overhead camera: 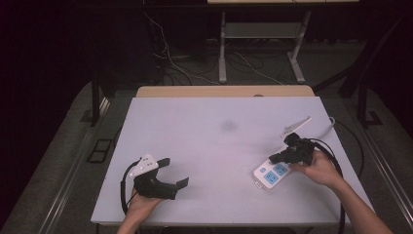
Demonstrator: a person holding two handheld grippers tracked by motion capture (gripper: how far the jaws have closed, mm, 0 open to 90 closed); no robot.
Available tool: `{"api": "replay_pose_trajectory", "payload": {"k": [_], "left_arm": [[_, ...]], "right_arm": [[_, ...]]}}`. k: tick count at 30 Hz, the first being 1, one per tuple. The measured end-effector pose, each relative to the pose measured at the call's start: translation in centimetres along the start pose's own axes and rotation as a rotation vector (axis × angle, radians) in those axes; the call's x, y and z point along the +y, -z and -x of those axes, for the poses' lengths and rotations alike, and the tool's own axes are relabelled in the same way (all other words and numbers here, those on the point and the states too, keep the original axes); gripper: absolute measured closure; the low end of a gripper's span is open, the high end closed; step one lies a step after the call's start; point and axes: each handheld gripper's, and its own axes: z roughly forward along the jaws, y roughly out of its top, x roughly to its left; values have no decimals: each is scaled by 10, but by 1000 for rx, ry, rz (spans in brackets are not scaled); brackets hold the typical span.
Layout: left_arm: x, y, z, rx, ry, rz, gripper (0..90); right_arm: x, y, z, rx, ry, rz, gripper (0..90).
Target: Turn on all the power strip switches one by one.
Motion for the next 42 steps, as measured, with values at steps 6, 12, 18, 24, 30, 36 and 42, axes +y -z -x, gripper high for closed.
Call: {"api": "replay_pose_trajectory", "payload": {"k": [6,12,18,24,30,36,42], "left_arm": [[0,0,0,1,1,3,0],[0,0,0,0,2,4,0],[0,0,0,1,2,2,0],[0,0,-1,2,1,3,0],[0,1,-1,3,1,5,0],[0,2,-1,4,3,6,0],[0,1,-1,3,1,5,0]], "right_arm": [[6,11,-1,-11,13,12,900],[9,21,2,-30,7,25,900],[9,29,9,-42,-11,41,900],[5,33,17,-59,-36,50,900],[2,30,25,-65,-51,44,900],[-1,24,31,-65,-68,35,900],[-5,18,33,-61,-69,31,900]]}}
